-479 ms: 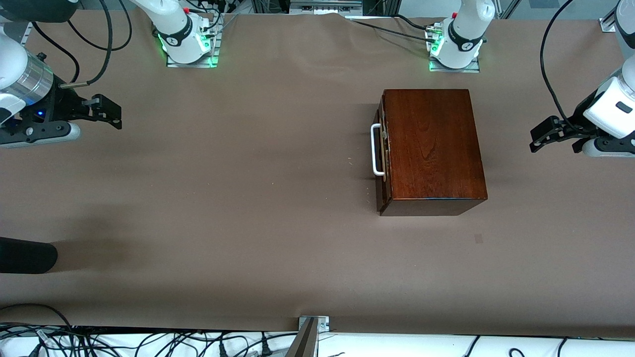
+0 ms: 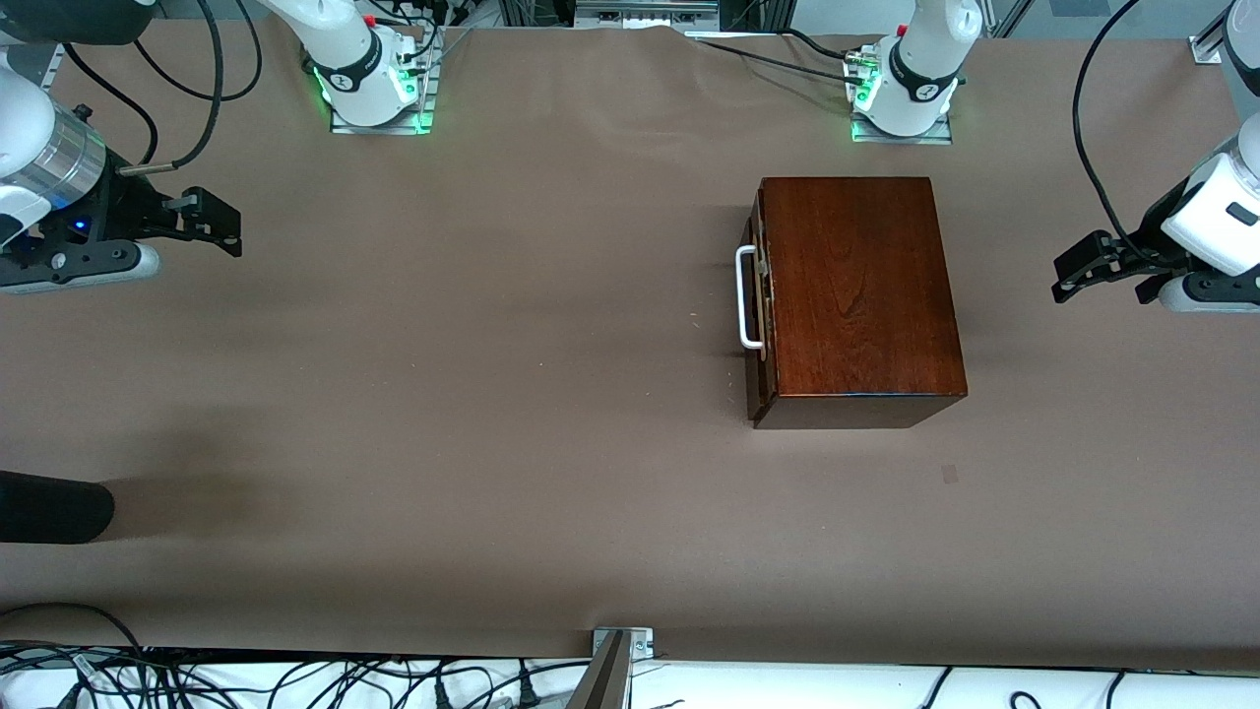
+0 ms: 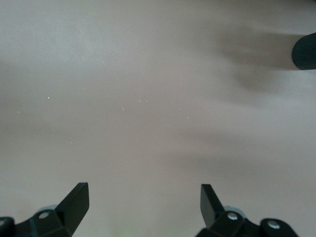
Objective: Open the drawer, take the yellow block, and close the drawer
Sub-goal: 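Move the left gripper to the white drawer handle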
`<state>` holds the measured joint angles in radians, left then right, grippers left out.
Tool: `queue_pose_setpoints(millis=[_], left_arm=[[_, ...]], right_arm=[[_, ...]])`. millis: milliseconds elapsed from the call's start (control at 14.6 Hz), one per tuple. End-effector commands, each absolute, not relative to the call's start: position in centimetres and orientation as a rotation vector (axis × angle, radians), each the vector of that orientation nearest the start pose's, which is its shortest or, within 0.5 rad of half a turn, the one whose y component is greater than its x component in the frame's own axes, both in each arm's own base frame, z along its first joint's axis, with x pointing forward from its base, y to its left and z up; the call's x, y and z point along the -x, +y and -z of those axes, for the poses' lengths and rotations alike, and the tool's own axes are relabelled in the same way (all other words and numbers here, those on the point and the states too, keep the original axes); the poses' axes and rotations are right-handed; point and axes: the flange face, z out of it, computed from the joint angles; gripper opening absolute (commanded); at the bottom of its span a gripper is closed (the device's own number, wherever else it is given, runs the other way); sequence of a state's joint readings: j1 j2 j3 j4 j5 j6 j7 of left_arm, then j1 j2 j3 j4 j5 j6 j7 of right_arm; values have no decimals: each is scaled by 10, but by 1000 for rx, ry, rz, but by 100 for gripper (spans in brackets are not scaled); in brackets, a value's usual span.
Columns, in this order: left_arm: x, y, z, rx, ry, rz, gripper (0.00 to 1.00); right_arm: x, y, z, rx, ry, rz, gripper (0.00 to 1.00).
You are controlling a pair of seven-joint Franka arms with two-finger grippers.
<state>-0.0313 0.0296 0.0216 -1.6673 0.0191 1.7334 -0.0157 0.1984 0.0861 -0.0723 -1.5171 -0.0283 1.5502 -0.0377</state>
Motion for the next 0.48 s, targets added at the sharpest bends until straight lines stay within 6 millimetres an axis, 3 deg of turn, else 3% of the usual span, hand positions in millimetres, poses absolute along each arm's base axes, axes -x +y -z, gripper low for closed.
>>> queue_pose_setpoints(millis=[0,205,342,411], left_arm=[[-567,-5,-576,3152,-10,41,100],[-564,-28,-573,3155,45,-3,100],[-571,-63,-553,3154,138,-52,100],[-570,-91,-546,3182,195,-82,100]], right_arm=[[-571,72,-604,3151,-240,-76,100],[-571,73,-605,3152,-242,-71,100],[-571,73,-605,3152,-242,-66,100],[-572,73,-606,3151,-245,-61,100]])
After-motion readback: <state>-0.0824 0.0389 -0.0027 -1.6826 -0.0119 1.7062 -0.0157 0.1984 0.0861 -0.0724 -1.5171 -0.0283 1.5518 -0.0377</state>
